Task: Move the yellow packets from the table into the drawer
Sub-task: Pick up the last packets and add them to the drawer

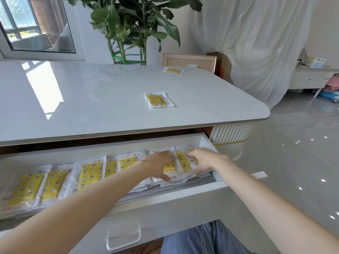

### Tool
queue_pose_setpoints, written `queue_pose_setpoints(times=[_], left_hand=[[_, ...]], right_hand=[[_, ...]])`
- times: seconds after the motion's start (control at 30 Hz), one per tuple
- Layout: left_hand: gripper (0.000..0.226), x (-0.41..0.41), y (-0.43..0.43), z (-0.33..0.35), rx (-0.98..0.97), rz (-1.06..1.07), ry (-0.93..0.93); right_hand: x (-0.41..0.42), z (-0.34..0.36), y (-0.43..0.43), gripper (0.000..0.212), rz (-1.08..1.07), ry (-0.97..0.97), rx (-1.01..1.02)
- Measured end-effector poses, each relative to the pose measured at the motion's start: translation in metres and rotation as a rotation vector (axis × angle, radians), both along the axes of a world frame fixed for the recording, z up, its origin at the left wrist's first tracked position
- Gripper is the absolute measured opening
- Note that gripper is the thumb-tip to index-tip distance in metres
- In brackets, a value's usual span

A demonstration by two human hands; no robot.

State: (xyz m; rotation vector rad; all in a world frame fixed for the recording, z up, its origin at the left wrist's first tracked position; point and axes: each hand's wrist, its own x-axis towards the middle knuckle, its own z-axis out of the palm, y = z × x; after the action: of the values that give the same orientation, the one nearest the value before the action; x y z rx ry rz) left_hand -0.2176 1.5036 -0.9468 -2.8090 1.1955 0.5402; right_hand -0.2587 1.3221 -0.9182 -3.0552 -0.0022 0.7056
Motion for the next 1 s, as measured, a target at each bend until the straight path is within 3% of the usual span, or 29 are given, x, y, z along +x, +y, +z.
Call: queue_pose_setpoints(times=[0.23,0.4,0.53,0.7,0.87,1.0], left_hand=[[0.092,0.001,0.004,0.007,-0.008,0.001,0.046],[0.082,-0.011,0.017,0.026,-0.107,0.066,0.018],[0.062,-0.032,0.029,0.058,-0.178,0.105,-0.147],[0.041,-0.042,0.041,0.103,-0.469,0.19,-0.295],[0.034,-0.011,0.044,0.133,-0.588,0.269,-0.378],[0.043,0.032,0.038,0.132,-0.514,0.279,-0.324]], right_hand=[[-0.001,-0.002,-0.001,0.094,-0.014,0.015,0.011],[-0.014,0.016,0.0,0.099,-0.059,-0.114,0.127],[-0.03,0.045,0.005,0.069,-0.09,-0.326,0.261],[-0.036,0.075,0.017,0.031,-0.128,-0.677,0.448],[-0.005,0.086,0.02,0.024,-0.22,-0.864,0.545],[0.033,0.086,0.017,0.026,-0.276,-0.862,0.586]])
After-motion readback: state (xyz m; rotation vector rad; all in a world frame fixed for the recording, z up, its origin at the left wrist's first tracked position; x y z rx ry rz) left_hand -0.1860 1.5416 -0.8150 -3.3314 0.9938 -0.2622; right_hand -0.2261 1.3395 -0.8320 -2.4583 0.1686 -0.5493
